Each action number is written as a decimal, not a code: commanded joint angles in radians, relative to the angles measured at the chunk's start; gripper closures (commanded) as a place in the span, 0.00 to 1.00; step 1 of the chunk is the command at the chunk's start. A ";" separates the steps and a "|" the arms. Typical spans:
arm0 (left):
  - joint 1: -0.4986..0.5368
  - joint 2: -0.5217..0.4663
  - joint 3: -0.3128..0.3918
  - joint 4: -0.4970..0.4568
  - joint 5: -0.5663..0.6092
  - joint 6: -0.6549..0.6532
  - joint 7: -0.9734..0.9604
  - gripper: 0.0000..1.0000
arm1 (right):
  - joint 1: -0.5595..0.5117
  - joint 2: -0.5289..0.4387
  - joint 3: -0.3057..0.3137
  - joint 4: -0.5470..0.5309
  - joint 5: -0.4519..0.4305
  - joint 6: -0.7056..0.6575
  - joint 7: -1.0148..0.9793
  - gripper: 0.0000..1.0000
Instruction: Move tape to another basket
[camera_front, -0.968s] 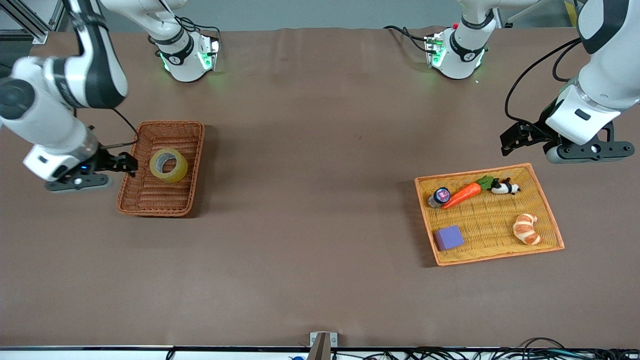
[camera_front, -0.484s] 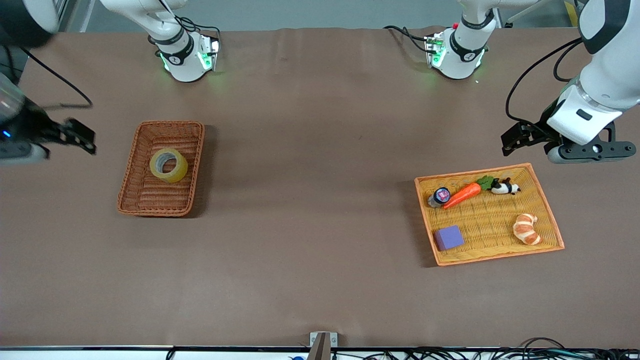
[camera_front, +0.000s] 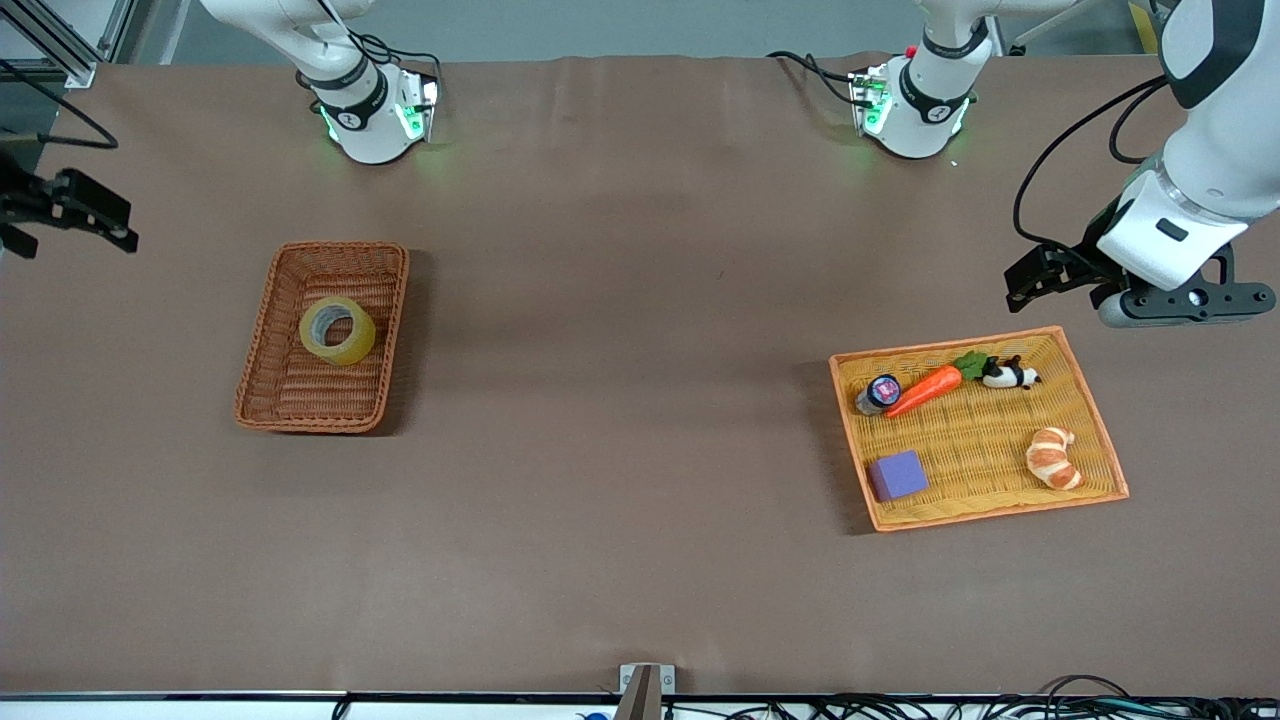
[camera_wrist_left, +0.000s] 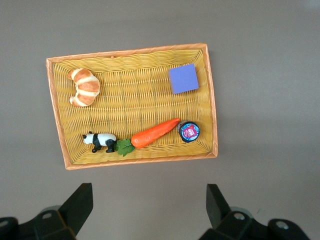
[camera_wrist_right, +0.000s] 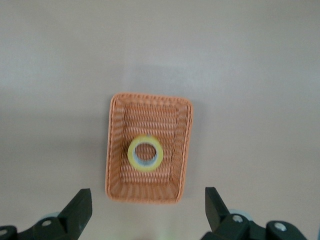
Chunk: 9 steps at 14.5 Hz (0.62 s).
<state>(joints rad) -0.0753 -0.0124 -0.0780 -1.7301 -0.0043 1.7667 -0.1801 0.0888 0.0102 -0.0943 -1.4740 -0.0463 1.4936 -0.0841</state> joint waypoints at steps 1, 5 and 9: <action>0.008 -0.001 0.001 0.017 0.001 -0.010 0.014 0.00 | -0.006 -0.073 -0.008 -0.112 0.023 0.071 0.007 0.00; 0.008 -0.003 0.003 0.038 -0.002 -0.010 0.008 0.00 | -0.007 -0.065 -0.008 -0.083 0.020 0.071 0.027 0.00; 0.009 0.003 0.003 0.061 0.001 -0.010 0.016 0.00 | -0.007 -0.064 -0.010 -0.083 0.035 0.080 0.027 0.00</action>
<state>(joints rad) -0.0714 -0.0125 -0.0761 -1.6965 -0.0043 1.7669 -0.1792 0.0882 -0.0295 -0.1054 -1.5303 -0.0435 1.5572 -0.0696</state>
